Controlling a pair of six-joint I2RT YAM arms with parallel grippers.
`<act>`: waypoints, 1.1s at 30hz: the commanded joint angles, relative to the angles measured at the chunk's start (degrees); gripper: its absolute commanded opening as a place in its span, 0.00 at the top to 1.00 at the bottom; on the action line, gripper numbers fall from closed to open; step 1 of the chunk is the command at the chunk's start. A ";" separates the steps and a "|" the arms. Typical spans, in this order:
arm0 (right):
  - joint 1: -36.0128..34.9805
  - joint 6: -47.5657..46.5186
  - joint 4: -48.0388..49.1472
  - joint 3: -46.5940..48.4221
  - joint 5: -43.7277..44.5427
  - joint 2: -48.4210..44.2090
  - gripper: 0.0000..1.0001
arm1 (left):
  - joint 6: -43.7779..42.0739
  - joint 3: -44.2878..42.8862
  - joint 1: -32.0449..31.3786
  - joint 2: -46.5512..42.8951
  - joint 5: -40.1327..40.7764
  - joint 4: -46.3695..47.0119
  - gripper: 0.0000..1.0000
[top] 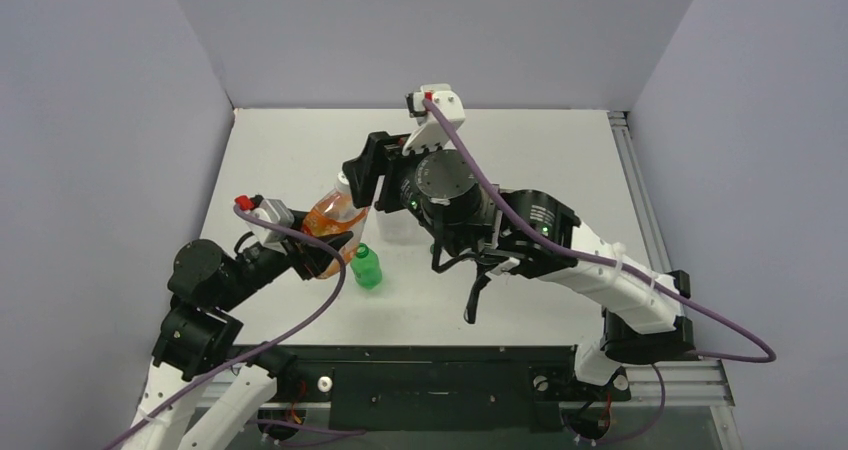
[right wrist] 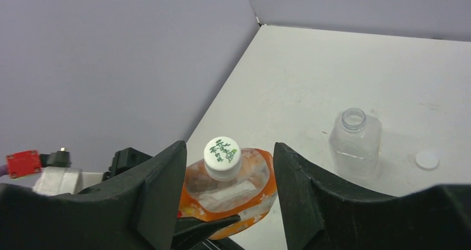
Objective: Unscrew the bottle caps
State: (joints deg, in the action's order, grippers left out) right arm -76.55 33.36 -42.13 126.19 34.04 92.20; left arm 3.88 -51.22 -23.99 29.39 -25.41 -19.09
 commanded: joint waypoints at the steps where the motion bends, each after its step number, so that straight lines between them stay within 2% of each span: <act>1: -0.24 -2.34 -0.97 2.10 2.17 2.78 0.45 | 3.82 -3.62 0.24 -0.12 -2.52 3.56 0.84; 6: -0.26 -2.78 -0.87 2.24 2.40 3.85 0.47 | 6.08 -4.07 0.25 0.20 -4.88 4.73 0.85; 13: -0.18 -3.30 0.65 1.27 1.30 3.71 0.58 | 7.70 -4.75 0.25 1.16 -5.37 5.30 0.87; 26: -0.17 -3.04 2.40 0.70 -1.56 4.71 0.51 | 8.71 -5.35 0.21 2.68 -6.26 5.57 0.91; 33: 0.08 -2.95 4.41 -1.64 -1.00 3.16 0.59 | 8.34 -5.43 0.26 2.78 -7.06 5.38 0.93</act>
State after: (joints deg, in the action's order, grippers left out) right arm -76.55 30.65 -40.69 125.91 32.97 97.27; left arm 11.81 -54.17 -23.83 31.79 -31.31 -16.78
